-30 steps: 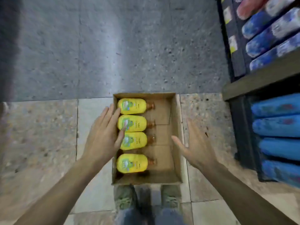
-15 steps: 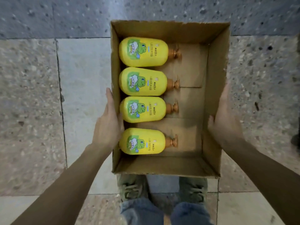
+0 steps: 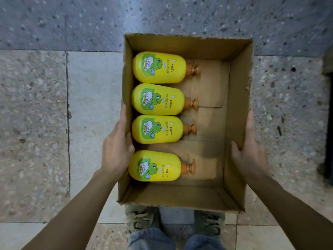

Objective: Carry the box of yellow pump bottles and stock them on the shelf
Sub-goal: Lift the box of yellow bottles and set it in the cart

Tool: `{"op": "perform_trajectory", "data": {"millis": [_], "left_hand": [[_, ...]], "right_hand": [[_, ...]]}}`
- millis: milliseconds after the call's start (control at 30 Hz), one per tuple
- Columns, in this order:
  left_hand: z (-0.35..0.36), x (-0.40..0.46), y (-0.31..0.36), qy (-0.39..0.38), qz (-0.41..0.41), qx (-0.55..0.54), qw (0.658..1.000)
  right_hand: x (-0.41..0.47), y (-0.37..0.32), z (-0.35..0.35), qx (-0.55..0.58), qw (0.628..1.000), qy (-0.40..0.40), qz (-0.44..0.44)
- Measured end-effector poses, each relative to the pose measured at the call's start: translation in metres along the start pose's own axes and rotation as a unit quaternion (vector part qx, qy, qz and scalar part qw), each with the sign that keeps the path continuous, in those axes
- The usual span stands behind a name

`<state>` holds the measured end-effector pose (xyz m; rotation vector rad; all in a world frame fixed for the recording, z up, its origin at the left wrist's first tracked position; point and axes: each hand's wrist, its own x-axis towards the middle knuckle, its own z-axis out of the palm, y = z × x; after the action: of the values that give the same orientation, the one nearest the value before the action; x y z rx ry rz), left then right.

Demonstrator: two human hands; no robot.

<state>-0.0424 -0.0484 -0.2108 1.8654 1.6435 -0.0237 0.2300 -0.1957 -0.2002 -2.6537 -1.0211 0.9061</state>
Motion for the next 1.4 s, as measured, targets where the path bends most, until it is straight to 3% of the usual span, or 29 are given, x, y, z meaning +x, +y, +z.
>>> {"op": "perform_trajectory", "data": {"millis": [167,333,667,967,1233,1400], "left_hand": [[-0.045,-0.015,0.037,0.014,-0.004,-0.032,0.999],[-0.136,-0.038,0.103,0.032,-0.005,-0.043,0.999],[-0.43,-0.12,0.3,0.084,0.04,-0.05,0.994],[-0.641,-0.191,0.455,0.165,0.104,-0.042,0.98],[-0.729,-0.202,0.522,0.179,0.14,-0.05,0.973],[-0.755,-0.156,0.542,0.169,0.145,-0.063,0.973]], "right_hand": [[-0.006,-0.016,-0.067,-0.003,1.0,0.011,-0.015],[-0.035,-0.056,-0.174,0.031,0.999,0.02,-0.026],[-0.142,-0.191,-0.474,0.054,0.993,0.094,-0.036],[-0.206,-0.28,-0.717,0.057,0.981,0.131,-0.134],[-0.231,-0.326,-0.822,0.05,0.961,0.208,-0.173],[-0.186,-0.361,-0.846,0.034,0.97,0.174,-0.166]]}}
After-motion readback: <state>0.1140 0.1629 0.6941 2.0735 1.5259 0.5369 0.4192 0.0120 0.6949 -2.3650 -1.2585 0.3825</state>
